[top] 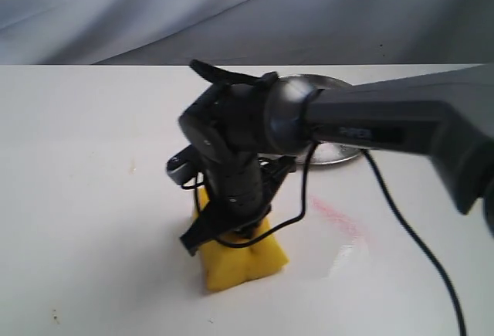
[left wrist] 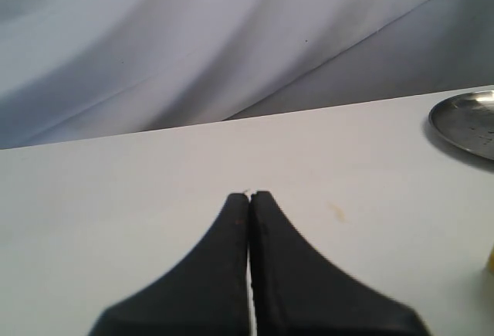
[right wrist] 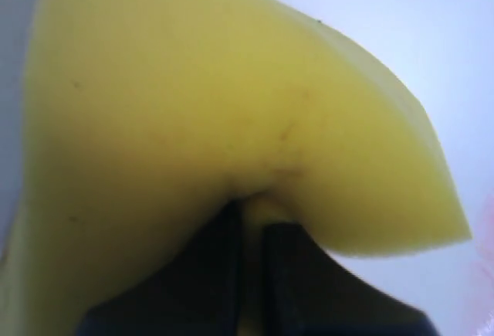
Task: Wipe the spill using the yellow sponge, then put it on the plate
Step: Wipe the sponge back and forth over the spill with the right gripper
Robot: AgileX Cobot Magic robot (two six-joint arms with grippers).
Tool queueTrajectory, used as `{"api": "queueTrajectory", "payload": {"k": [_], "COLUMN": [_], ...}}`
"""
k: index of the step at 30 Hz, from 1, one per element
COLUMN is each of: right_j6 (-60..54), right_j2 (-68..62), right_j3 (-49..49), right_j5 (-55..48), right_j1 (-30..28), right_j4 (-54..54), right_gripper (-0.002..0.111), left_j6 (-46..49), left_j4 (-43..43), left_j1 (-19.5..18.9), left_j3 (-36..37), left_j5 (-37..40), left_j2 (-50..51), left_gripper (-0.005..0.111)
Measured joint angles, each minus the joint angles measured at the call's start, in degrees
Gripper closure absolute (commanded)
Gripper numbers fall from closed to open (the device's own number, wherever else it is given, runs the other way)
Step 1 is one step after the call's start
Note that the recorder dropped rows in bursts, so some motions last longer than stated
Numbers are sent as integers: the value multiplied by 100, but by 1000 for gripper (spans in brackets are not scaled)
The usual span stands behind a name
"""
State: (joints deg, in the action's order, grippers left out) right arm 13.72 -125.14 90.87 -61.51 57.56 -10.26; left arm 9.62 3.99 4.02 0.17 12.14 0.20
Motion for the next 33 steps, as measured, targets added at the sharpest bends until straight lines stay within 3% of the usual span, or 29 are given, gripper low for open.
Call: {"api": "queueTrajectory", "payload": {"k": [5, 11, 20, 25, 33], "right_j6": [-143, -370, -256, -32, 102], "right_j2": [-410, -477, -63, 677, 1597], "right_j3": [966, 1144, -28, -1366, -2781], "right_j5": [-217, -355, -382, 107, 333], "right_j1": [312, 404, 412, -10, -1482], "right_j4": [338, 367, -804, -1036, -1189], "right_gripper": [108, 108, 108, 108, 108], "left_j6": [0, 0, 0, 0, 0], "left_j4": [0, 0, 0, 0, 0], "left_j1": [0, 0, 0, 0, 0], "left_j3": [0, 0, 0, 0, 0], "left_j5": [0, 0, 0, 0, 0], "left_j2": [0, 0, 0, 0, 0], "left_gripper": [107, 107, 107, 107, 107]}}
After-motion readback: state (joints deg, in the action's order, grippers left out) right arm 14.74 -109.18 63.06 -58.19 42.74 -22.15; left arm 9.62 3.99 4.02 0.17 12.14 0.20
